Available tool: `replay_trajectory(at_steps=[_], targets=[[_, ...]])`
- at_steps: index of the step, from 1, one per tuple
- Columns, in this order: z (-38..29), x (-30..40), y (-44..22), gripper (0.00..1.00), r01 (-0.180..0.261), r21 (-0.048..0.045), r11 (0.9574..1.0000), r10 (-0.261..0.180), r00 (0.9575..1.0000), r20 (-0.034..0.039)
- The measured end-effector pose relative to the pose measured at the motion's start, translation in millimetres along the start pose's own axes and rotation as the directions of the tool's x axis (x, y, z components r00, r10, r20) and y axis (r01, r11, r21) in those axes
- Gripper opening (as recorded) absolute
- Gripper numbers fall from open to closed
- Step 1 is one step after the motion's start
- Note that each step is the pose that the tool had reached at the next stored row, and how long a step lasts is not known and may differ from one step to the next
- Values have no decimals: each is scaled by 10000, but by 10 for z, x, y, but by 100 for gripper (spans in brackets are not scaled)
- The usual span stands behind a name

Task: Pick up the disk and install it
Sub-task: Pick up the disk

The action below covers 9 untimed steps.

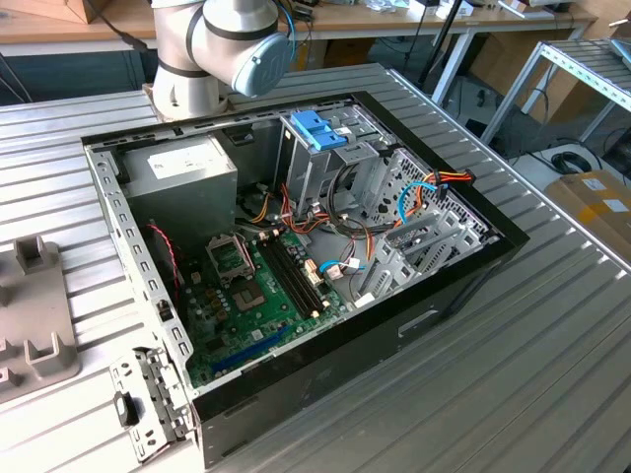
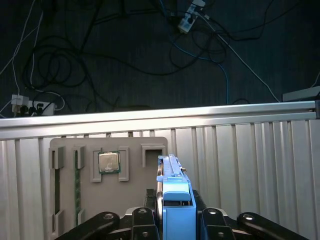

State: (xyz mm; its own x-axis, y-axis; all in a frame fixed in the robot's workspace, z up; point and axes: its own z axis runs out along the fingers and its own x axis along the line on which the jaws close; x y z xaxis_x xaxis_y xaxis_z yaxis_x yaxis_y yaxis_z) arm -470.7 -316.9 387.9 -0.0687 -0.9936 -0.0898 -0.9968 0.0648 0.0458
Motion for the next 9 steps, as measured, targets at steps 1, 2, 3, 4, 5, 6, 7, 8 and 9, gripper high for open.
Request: replay_trajectory(at_steps=[1,2,3,4,5,6,7,8,9], targets=[[-7,-1,0,37,0,0,10000,0,10000,2],[-16,-2,1,37,0,0,10000,0,10000,4],[-26,-2,1,37,0,-1,10000,0,10000,5],[-34,-3,2,37,0,0,10000,0,10000,6],[-39,-4,2,37,0,-1,10000,0,10000,6],[-49,-5,2,37,0,-1,10000,0,10000,7],[-58,-5,3,37,0,-1,10000,0,10000,8],[-63,-6,3,37,0,0,10000,0,10000,8],[-69,-6,3,37,0,0,10000,0,10000,9]])
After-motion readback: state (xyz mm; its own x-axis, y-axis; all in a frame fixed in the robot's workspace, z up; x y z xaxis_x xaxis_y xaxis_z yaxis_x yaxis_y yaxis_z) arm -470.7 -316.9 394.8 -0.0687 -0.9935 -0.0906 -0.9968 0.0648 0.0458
